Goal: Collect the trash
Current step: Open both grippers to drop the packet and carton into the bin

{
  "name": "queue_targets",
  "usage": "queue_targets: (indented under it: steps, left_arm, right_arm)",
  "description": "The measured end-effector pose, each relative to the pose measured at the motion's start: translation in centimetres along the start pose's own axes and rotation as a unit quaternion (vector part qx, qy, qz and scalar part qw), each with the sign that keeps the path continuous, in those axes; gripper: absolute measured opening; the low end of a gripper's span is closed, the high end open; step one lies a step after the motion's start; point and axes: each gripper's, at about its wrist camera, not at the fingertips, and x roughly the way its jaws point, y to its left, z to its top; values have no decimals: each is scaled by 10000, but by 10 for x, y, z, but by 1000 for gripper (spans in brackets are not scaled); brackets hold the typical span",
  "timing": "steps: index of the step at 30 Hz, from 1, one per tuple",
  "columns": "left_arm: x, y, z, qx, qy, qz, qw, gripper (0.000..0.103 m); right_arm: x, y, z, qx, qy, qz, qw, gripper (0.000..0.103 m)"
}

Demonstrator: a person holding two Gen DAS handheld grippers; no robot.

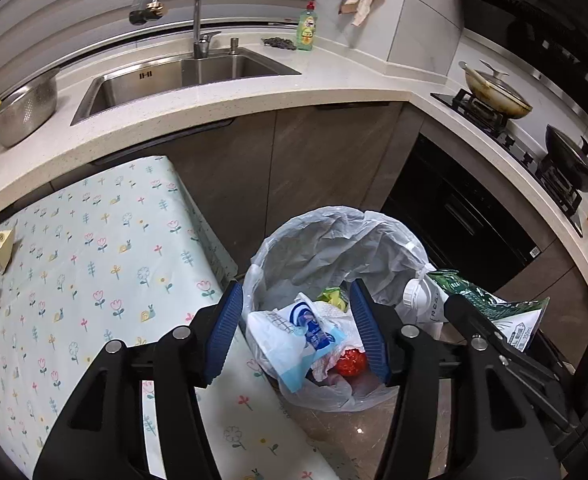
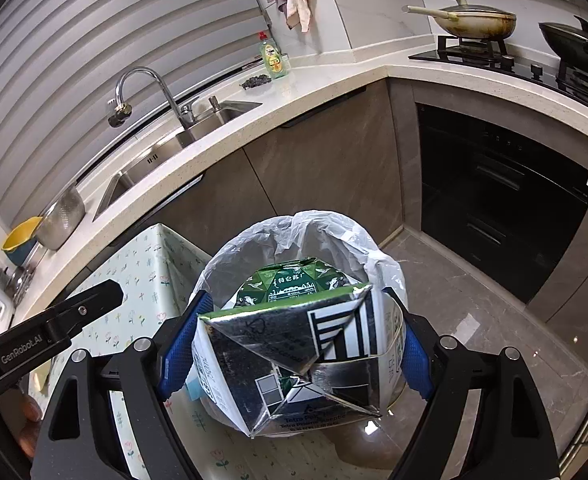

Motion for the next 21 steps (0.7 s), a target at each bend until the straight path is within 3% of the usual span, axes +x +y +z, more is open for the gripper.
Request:
queue_targets:
  steps: [6, 9, 13, 17, 21]
  left_arm:
    - [-2, 15, -3, -108, -1, 109, 9999, 54]
    - [-3, 21, -5, -147, -16, 165, 9998, 59]
    - [-7, 30, -7, -210, -31, 217, 9995, 60]
    - [-14, 40, -10, -350, -68, 233, 9991, 69]
    - [-21, 46, -14, -432, -94, 265, 9987, 70]
  right_arm:
    - [14, 17, 4, -129, 69, 112, 9998, 80]
    - [18, 24, 8, -133, 39, 145, 9998, 81]
    - [16, 30, 11, -88, -12, 173, 9998, 82]
    - [10, 36, 11, -94, -18, 183, 9998, 82]
    - [1, 44, 8, -150, -8, 195, 9997, 82]
